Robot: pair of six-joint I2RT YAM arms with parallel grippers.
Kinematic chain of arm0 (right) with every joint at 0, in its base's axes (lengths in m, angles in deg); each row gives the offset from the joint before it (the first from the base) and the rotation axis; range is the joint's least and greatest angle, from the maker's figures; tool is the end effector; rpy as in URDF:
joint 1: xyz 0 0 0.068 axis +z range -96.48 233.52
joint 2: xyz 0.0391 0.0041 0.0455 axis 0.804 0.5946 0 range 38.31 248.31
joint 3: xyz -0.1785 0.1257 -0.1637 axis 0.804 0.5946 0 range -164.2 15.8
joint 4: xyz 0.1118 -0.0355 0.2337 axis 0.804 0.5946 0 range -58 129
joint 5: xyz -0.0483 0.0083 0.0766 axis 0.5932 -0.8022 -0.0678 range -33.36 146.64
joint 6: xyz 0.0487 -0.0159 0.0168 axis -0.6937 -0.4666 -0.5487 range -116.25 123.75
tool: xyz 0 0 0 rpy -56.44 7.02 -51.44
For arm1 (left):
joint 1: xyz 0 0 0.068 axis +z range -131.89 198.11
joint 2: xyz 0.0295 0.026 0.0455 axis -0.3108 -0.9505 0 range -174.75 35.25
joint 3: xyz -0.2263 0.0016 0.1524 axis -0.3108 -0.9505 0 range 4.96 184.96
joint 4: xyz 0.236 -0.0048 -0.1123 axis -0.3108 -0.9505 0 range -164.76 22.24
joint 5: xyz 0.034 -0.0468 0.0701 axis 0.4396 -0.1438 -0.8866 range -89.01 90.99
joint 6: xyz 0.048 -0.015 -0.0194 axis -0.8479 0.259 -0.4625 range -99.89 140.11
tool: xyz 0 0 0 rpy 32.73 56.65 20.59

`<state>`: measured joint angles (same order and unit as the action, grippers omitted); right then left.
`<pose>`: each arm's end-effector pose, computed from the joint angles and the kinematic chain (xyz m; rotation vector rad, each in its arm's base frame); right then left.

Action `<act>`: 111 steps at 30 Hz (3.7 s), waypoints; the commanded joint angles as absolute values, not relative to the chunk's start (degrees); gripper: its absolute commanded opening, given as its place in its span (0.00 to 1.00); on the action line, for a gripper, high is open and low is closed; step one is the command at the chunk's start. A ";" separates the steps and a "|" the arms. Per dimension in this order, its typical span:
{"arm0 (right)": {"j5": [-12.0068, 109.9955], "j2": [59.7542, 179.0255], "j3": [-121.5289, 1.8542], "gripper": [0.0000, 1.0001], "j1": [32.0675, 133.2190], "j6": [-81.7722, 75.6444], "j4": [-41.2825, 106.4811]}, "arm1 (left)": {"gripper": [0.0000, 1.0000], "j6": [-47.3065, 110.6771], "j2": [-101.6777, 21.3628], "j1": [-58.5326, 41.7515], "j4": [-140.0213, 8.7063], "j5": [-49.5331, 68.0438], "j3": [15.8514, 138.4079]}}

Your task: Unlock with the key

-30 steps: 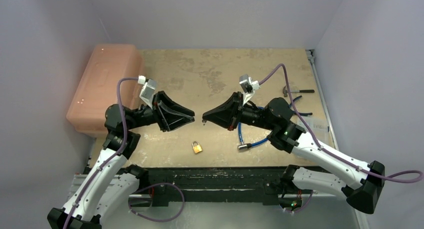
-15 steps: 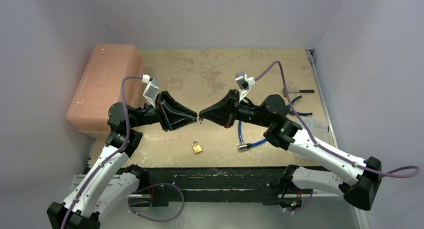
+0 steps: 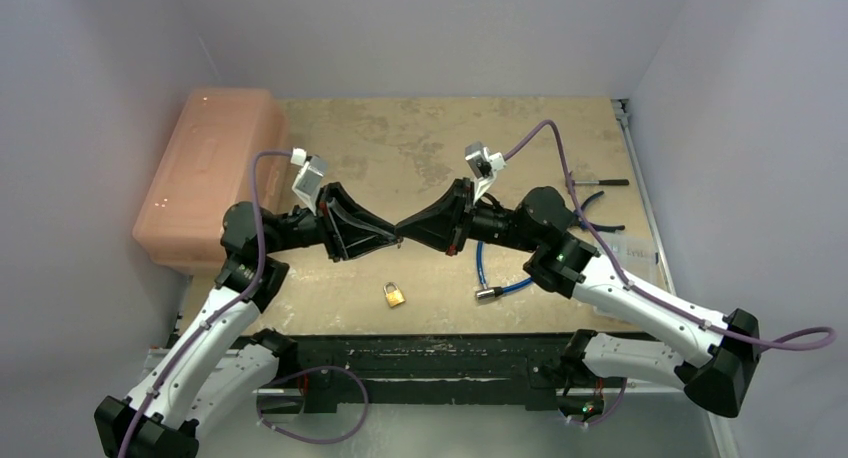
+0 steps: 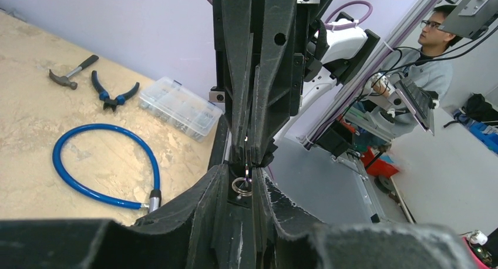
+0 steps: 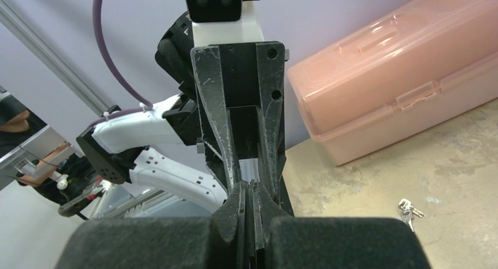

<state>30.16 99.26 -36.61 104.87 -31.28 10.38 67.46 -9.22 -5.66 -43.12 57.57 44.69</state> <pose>0.1413 0.2021 0.3913 -0.6490 1.4136 1.5410 0.1424 -0.0952 0.3699 0.6903 1.4341 -1.5998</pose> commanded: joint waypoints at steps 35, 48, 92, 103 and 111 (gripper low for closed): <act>44.58 92.24 -31.71 0.87 104.84 -31.97 -2.52 | 0.00 83.60 -8.18 -6.15 -28.74 32.02 41.69; 40.22 100.73 -35.41 0.52 104.84 -35.44 -14.97 | 0.00 88.65 -9.76 -6.15 -21.82 31.68 40.52; 38.14 106.83 -38.70 0.28 104.84 -39.78 -16.10 | 0.00 92.30 -10.91 -6.15 -12.95 32.01 38.66; 38.09 107.97 -38.86 0.27 104.84 -40.19 -16.75 | 0.00 92.76 -10.82 -6.15 -11.82 32.20 38.11; 37.94 108.13 -39.13 0.18 104.90 -40.28 -17.25 | 0.00 92.76 -10.80 -6.15 -11.78 32.24 37.79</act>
